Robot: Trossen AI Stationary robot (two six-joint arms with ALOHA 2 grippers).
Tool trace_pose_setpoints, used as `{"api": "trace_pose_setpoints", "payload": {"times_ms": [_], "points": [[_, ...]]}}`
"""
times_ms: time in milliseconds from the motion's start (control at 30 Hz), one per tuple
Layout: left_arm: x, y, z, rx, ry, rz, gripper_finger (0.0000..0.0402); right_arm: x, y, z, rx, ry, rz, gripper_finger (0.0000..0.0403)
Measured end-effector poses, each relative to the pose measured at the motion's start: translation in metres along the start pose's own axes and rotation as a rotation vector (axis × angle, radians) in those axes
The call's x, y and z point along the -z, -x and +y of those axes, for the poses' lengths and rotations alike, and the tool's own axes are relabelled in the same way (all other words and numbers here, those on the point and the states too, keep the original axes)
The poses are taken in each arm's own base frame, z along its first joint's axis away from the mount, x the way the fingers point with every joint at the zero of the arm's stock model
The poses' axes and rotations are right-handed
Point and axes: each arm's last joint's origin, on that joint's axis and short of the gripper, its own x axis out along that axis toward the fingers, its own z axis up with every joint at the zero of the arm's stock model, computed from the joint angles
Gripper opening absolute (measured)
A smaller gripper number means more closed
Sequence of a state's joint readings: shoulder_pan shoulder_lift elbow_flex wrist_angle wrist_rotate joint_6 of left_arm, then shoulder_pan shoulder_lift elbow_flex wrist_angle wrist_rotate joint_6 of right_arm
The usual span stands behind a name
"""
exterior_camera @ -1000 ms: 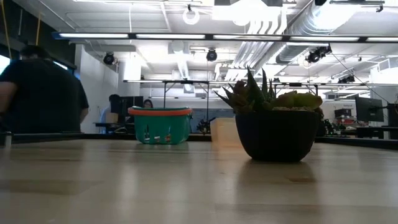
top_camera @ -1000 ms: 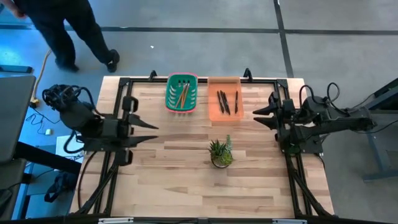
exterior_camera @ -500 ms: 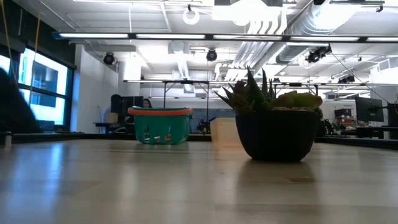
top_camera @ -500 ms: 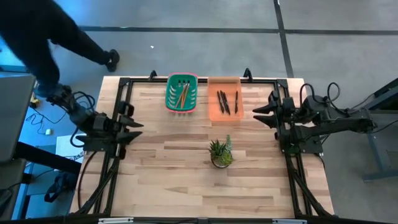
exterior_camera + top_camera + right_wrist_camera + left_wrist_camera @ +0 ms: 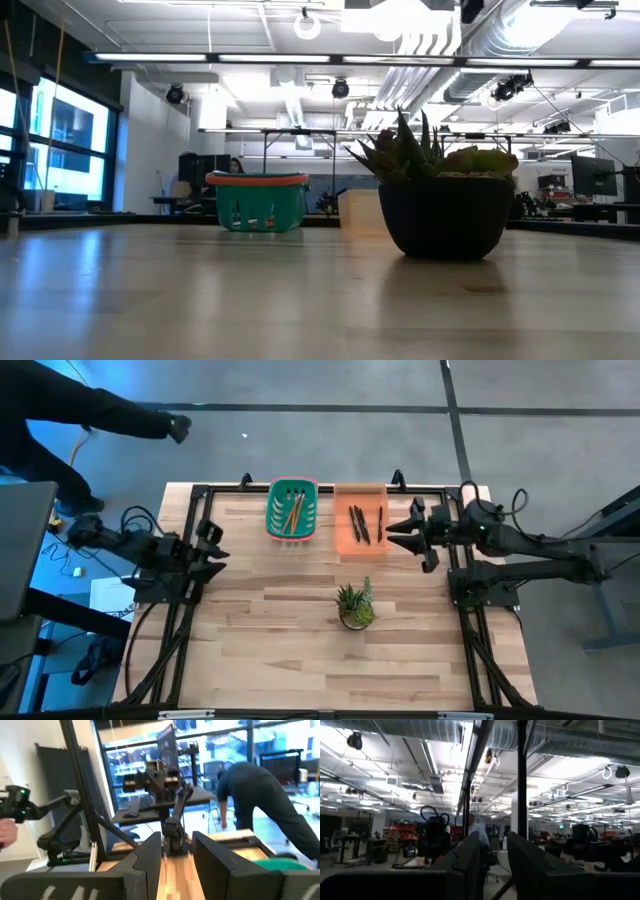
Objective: Sort pens & pencils
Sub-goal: Return to Home Position
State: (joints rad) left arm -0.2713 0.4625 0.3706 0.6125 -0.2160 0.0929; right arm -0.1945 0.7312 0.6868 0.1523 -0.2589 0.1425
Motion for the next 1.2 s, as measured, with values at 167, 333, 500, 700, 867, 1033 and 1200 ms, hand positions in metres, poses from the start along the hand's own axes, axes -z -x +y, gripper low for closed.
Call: {"api": "trace_pose_setpoints", "payload": {"times_ms": [167,333,500,700,867,1033,1200], "points": [[0.007,-0.005,0.016,0.003,0.029,0.037,0.0090,0.002,-0.013,-0.014,-0.025,0.000,-0.015,0.0103],[0.009,-0.004,0.031,0.006,0.055,0.065,0.0090,0.003,-0.014,-0.020,-0.028,0.000,-0.005,0.0103],[0.011,-0.003,0.040,-0.024,0.055,0.097,0.0090,-0.003,-0.006,-0.020,-0.010,0.029,-0.034,0.0103],[0.019,0.000,0.050,-0.036,0.089,0.185,0.0090,0.000,0.005,-0.022,0.031,0.020,0.030,0.0103],[0.038,0.011,0.055,-0.069,0.122,0.206,0.0090,0.023,0.014,-0.023,0.044,-0.015,0.079,0.0103],[0.061,0.030,0.055,-0.072,0.175,0.153,0.0090,0.058,0.026,-0.023,0.023,-0.076,-0.039,0.0103],[0.074,0.037,0.057,-0.115,0.210,0.206,0.0090,0.077,0.035,-0.024,0.057,-0.084,-0.093,0.0103]]}}
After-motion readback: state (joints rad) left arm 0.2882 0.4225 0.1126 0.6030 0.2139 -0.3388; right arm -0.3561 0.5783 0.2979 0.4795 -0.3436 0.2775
